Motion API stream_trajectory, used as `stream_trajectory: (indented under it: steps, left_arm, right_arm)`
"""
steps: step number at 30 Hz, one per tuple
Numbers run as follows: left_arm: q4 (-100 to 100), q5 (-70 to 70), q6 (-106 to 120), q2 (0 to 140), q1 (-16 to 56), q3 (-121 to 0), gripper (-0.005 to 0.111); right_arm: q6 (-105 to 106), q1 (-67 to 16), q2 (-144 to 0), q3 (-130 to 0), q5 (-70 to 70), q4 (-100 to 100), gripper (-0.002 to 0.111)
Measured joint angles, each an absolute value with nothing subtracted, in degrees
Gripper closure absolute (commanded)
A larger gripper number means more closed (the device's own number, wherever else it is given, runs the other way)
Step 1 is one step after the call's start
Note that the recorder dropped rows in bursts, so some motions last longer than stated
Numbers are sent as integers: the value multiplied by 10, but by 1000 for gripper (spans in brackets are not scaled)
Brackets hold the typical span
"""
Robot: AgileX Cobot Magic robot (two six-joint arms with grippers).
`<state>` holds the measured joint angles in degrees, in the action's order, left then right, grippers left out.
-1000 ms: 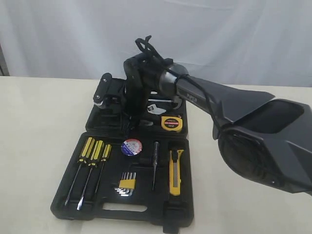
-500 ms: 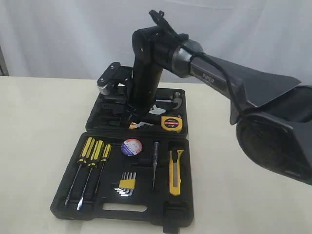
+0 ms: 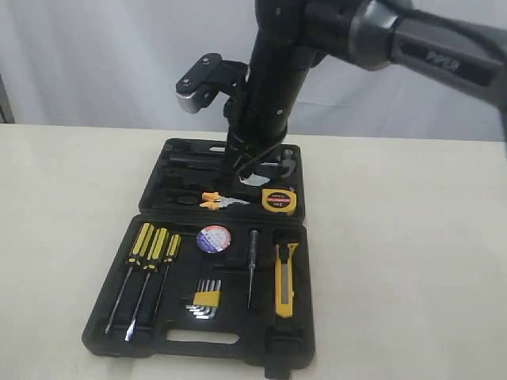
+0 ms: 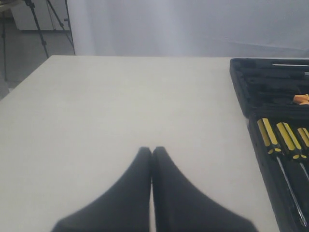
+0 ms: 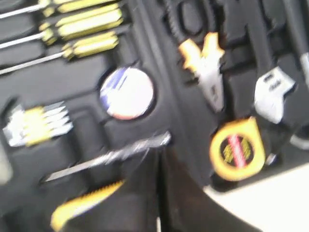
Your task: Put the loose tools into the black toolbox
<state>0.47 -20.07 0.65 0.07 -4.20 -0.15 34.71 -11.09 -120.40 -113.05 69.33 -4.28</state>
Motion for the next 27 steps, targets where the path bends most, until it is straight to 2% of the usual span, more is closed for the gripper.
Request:
stream_trajectory:
  steps: [7,14,27]
  left_arm:
    - [5,-201,7,1,-42,-1,107]
    - [5,-201,7,1,-42,-1,107]
    - [5,-201,7,1,-42,-1,107]
  right_arm:
    - [347,-111,-1045,-969,697,-74,109]
    - [347,-119,-931,-869,699,-159,109]
    - [271,-300,-878,-820,642,-120,109]
